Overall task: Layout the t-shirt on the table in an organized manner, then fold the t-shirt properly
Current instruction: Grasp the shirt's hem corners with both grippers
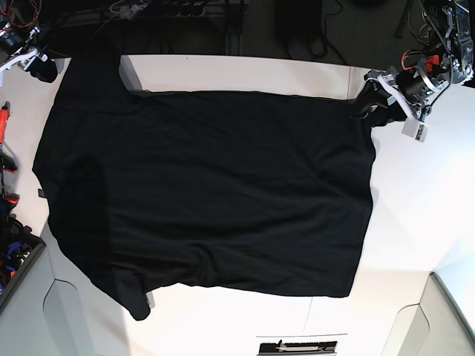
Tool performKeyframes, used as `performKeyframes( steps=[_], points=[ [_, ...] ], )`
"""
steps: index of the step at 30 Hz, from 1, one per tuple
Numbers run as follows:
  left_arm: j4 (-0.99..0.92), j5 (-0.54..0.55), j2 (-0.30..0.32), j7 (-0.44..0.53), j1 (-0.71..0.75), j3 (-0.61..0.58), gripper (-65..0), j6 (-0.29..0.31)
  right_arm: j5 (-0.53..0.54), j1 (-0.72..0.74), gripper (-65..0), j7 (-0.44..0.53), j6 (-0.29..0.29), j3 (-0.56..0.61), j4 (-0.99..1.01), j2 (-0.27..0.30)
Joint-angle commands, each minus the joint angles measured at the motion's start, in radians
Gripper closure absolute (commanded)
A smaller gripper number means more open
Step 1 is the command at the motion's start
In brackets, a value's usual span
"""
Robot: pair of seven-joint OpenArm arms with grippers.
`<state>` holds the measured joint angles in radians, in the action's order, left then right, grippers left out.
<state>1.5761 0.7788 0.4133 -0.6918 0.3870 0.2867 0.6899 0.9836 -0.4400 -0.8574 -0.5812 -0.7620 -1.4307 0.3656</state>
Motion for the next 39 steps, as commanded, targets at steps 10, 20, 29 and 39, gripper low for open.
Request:
performKeyframes(
  steps=[10, 20, 29, 39],
  points=[
    [0.010, -0.074, -0.050, -0.010, -0.004, 0.002, -34.4, 0.008, -0.008, 0.003, -18.0, -0.014, -0.003, 0.103, -0.010, -0.004],
    [0.010, -0.074, -0.050, -0.008, -0.004, 0.001, -33.0, 0.008, -0.003, 0.002, -18.0, -0.014, -0.003, 0.103, -0.010, -0.048],
    [0.010, -0.073, -0.050, 0.016, -0.004, 0.001, -20.5, 0.008, -0.003, 0.017, -4.0, -0.014, -0.010, 0.103, -0.010, -0.048],
    [0.011, -0.048, -0.043, 0.065, -0.004, 0.011, 0.0, 0.008, 0.030, 0.026, 0.0, -0.003, -0.010, 0.103, -0.018, -0.047]
  ],
)
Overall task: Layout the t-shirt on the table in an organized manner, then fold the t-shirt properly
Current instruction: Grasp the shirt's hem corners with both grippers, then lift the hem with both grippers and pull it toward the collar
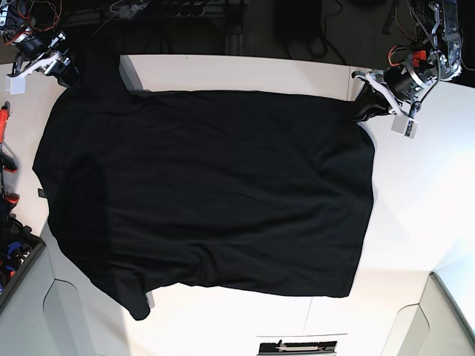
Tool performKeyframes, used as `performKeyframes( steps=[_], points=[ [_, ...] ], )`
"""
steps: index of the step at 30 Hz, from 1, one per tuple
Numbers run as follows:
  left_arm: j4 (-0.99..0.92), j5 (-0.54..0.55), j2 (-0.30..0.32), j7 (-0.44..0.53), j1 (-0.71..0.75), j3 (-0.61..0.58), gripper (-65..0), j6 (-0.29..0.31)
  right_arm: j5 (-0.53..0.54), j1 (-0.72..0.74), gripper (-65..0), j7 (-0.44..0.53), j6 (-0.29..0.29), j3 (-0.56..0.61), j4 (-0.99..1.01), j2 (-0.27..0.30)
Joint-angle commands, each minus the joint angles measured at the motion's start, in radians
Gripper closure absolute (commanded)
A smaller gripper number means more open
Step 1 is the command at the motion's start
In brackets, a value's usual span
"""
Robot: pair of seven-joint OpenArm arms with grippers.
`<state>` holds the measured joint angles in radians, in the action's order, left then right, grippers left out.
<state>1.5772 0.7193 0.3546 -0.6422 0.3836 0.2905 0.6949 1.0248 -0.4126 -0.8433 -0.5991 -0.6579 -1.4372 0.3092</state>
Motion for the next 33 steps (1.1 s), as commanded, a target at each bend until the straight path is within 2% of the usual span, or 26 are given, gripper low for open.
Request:
performKeyframes(
  steps=[1, 3, 7, 14, 19, 27, 33],
  points=[
    [0.011, 0.038, 0.015, 0.019, -0.001, 0.022, 0.0, 0.003, -0.014, 0.005, 0.0, -0.018, 0.008, -0.002, -0.018, 0.010],
    [0.021, 0.088, 0.014, 0.030, -0.001, 0.053, 0.0, 0.003, -0.015, 0.017, 0.0, -0.017, 0.008, -0.005, -0.038, 0.010],
    [0.025, 0.101, 0.014, 0.029, -0.002, 0.107, 0.0, 0.003, -0.043, 0.063, 0.0, -0.018, 0.008, -0.010, -0.078, 0.020],
    [0.025, 0.111, 0.017, 0.029, -0.019, 0.110, 0.0, 0.003, -0.080, 0.198, 0.0, -0.017, 0.010, -0.010, -0.079, 0.072],
    [0.025, 0.109, 0.016, 0.029, -0.074, 0.109, 0.0, 0.003, -0.116, 0.296, 0.0, -0.017, 0.011, -0.010, -0.077, 0.076],
    [0.011, -0.011, 0.017, 0.037, -0.224, 0.034, 0.0, 0.003, -0.182, 0.412, 0.0, 0.010, 0.011, -0.007, -0.074, 0.075],
    [-0.178, -0.074, 0.016, 0.088, -0.357, -0.037, 0.0, 0.003, -0.256, 0.493, 0.0, 0.051, 0.012, -0.002, -0.012, 0.075]
  ],
)
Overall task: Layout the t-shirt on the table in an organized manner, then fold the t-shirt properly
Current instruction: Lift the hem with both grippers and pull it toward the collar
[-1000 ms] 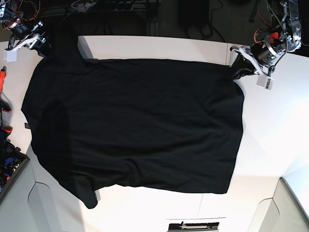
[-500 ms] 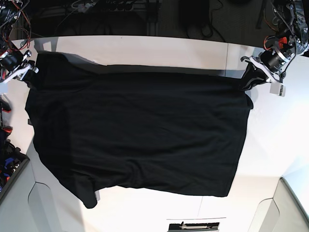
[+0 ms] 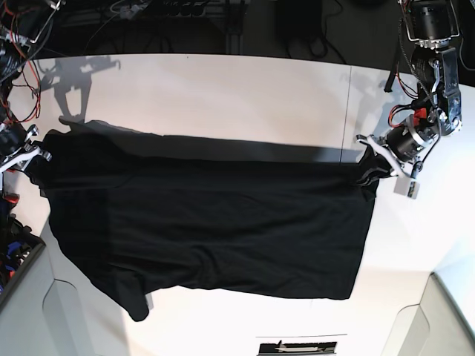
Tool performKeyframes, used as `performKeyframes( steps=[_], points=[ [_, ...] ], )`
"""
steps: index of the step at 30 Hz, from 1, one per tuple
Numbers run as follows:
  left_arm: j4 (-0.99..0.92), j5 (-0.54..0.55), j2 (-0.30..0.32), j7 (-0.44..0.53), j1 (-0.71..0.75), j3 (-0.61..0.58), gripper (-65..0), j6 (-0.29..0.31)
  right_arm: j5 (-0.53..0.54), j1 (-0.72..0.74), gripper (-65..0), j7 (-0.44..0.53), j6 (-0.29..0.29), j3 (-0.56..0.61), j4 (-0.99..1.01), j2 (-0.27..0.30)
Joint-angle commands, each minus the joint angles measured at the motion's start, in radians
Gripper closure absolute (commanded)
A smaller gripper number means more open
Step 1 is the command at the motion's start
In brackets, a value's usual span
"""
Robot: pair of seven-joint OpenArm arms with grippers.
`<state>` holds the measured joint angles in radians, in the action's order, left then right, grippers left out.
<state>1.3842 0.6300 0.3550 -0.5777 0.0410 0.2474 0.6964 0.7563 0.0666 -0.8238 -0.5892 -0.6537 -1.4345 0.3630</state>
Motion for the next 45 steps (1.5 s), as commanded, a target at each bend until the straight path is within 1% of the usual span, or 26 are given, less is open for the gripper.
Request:
performKeyframes(
  steps=[1, 5, 9, 10, 11, 12, 13, 14, 15, 16, 17, 19, 21, 23, 26, 29, 33, 36, 37, 42, 45],
  points=[
    [-0.020, 0.016, 0.016, 0.026, -0.037, -0.002, 0.0, 0.002, 0.009, 0.027, 0.0, 0.036, 0.002, -0.006, 0.001, 0.021],
    [-0.107, 0.015, 0.016, 0.028, -0.111, -0.013, 0.0, 0.002, -0.007, 0.080, 0.0, 0.046, 0.002, -0.003, 0.081, 0.021],
    [-0.143, 0.015, 0.016, 0.027, -0.144, -0.013, 0.0, 0.002, -0.053, 0.115, 0.0, 0.082, 0.002, 0.018, 0.164, 0.021],
    [-0.144, 0.011, 0.016, 0.027, -0.143, -0.013, -2.2, 0.002, -0.058, 0.122, -7.0, 0.084, 0.002, 0.023, 0.179, 0.019],
    [-0.144, 0.005, 0.016, 0.026, -0.143, -0.013, -5.3, 0.002, -0.060, 0.128, -19.2, 0.084, 0.002, 0.026, 0.190, 0.016],
    [-0.144, 0.003, 0.016, 0.021, -0.142, -0.013, -9.0, 0.002, -0.060, 0.129, -29.5, 0.088, 0.002, 0.030, 0.192, 0.012],
    [-0.144, 0.002, 0.016, 0.017, -0.141, -0.013, -13.3, 0.002, -0.059, 0.130, -37.1, 0.087, 0.003, 0.032, 0.192, 0.010],
    [-0.144, 0.003, 0.016, 0.012, -0.141, -0.013, -17.8, 0.002, -0.056, 0.130, -41.4, 0.087, 0.003, 0.033, 0.191, 0.009],
    [-0.143, 0.003, 0.016, 0.012, -0.141, -0.013, -22.1, 0.002, -0.056, 0.129, -42.6, 0.087, 0.004, 0.033, 0.190, 0.008],
    [-0.143, 0.009, 0.017, 0.011, -0.141, -0.012, -25.2, 0.002, -0.057, 0.129, -42.6, 0.087, 0.010, 0.033, 0.190, 0.008],
    [-0.143, 0.014, 0.018, 0.006, -0.141, -0.011, -26.1, 0.002, -0.055, 0.129, -42.5, 0.087, 0.011, 0.030, 0.189, 0.008],
    [-0.142, 0.037, 0.026, -0.013, -0.141, -0.011, -26.0, 0.002, -0.035, 0.122, -42.4, 0.080, 0.014, 0.013, 0.176, 0.008],
    [-0.142, 0.070, 0.041, -0.049, -0.141, -0.011, -26.0, 0.002, -0.010, 0.118, -42.4, 0.037, 0.013, -0.024, 0.160, 0.007],
    [-0.140, 0.130, 0.060, -0.095, -0.140, -0.008, -26.0, 0.002, 0.008, 0.118, -42.4, -0.010, 0.013, -0.078, 0.148, 0.008],
    [-0.130, 0.224, 0.082, -0.156, -0.135, 0.015, -26.0, 0.002, 0.013, 0.085, -42.4, -0.004, 0.013, -0.144, 0.142, 0.016],
    [-0.126, 0.275, 0.082, -0.183, -0.132, 0.063, -26.0, 0.002, 0.021, 0.027, -42.4, 0.010, 0.014, -0.171, 0.142, 0.018],
    [-0.126, 0.287, 0.082, -0.183, -0.132, 0.083, -26.3, 0.002, 0.018, -0.038, -42.4, 0.038, 0.013, -0.171, 0.142, 0.016],
    [-0.126, 0.283, 0.076, -0.183, -0.130, 0.083, -33.5, 0.002, 0.009, -0.047, -42.4, 0.066, 0.014, -0.171, 0.143, 0.016],
    [-0.126, 0.283, 0.076, -0.183, -0.126, 0.083, -34.9, 0.002, 0.008, -0.045, -42.4, 0.066, 0.014, -0.169, 0.143, 0.016],
    [-0.127, 0.275, 0.074, -0.182, -0.086, 0.083, -35.1, 0.002, -0.016, -0.045, -42.4, 0.076, 0.018, -0.135, 0.156, 0.010],
    [-0.127, 0.260, 0.060, -0.179, -0.079, 0.083, -35.1, 0.002, -0.043, -0.045, -42.4, 0.119, 0.024, -0.104, 0.167, -0.003]
  ],
)
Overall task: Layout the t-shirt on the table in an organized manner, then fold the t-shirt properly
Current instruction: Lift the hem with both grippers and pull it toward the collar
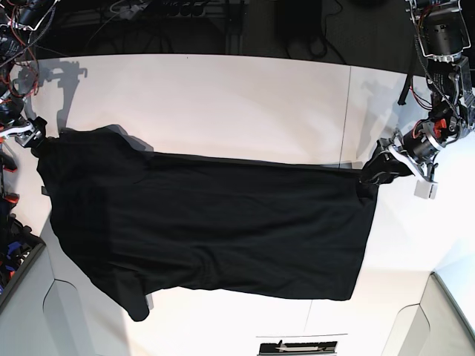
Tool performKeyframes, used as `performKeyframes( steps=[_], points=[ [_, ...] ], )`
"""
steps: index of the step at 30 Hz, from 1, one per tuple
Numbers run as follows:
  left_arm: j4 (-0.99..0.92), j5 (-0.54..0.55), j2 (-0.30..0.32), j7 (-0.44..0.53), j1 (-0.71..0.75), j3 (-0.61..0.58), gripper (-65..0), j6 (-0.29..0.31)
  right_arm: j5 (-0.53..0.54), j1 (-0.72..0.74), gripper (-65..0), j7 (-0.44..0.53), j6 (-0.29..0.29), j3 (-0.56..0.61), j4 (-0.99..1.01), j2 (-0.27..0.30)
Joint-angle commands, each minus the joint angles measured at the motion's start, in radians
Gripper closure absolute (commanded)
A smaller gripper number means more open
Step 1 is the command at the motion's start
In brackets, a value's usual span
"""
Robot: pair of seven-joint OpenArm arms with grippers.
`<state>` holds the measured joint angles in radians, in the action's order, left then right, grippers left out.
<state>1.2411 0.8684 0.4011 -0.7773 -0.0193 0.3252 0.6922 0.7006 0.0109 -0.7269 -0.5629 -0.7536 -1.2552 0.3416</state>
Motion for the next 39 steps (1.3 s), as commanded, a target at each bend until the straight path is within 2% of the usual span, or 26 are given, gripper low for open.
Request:
performKeyframes(
  steps=[1, 3, 5, 12, 15, 19, 22, 26, 28, 30, 32, 39],
  points=[
    [0.016, 0.003, 0.008, 0.027, -0.019, 0.005, -35.1, 0.006, 0.003, 0.011, -42.4, 0.036, 0.003, 0.007, -0.007, 0.016],
    [0.016, -0.063, -0.005, 0.058, -0.019, 0.005, -35.1, 0.000, -0.017, 0.011, -42.4, 0.052, 0.003, 0.022, -0.002, 0.011],
    [0.016, -0.122, -0.010, 0.087, -0.016, 0.005, -35.1, -0.040, -0.034, 0.011, -42.4, 0.054, 0.003, 0.025, -0.001, 0.004],
    [0.016, -0.212, -0.005, 0.143, -0.017, 0.012, -37.8, -0.122, -0.046, 0.011, -42.4, 0.065, 0.010, 0.025, 0.000, -0.001],
    [0.016, -0.263, -0.007, 0.153, -0.018, 0.012, -37.8, -0.178, -0.059, 0.011, -42.4, 0.064, 0.014, 0.025, 0.000, -0.001],
    [0.039, -0.225, -0.007, 0.136, -0.023, 0.018, -37.8, -0.172, -0.058, 0.013, -42.4, 0.064, 0.017, 0.025, 0.000, -0.001],
    [0.101, -0.136, -0.007, 0.104, -0.022, 0.040, -37.8, -0.120, -0.058, 0.013, -42.4, 0.064, 0.017, 0.025, 0.000, -0.001],
    [0.194, -0.150, -0.007, 0.095, -0.022, 0.074, -37.8, -0.109, -0.057, 0.013, -42.4, 0.060, 0.017, 0.026, 0.000, -0.002],
    [0.199, -0.187, -0.005, 0.116, -0.022, 0.075, -37.8, -0.125, -0.057, 0.013, -42.4, 0.051, 0.017, 0.029, 0.001, -0.004],
    [0.182, -0.266, -0.008, 0.155, -0.021, 0.074, -37.8, -0.174, -0.045, 0.014, -42.4, 0.045, 0.016, 0.032, 0.001, -0.011],
    [0.137, -0.290, -0.007, 0.190, -0.024, 0.074, -37.8, -0.203, -0.031, 0.014, -42.4, 0.045, 0.017, 0.045, 0.001, -0.014],
    [-0.072, -0.289, -0.008, 0.232, -0.065, 0.073, -37.8, -0.202, -0.031, 0.016, -42.4, 0.050, 0.016, 0.131, 0.001, -0.029]
  ],
)
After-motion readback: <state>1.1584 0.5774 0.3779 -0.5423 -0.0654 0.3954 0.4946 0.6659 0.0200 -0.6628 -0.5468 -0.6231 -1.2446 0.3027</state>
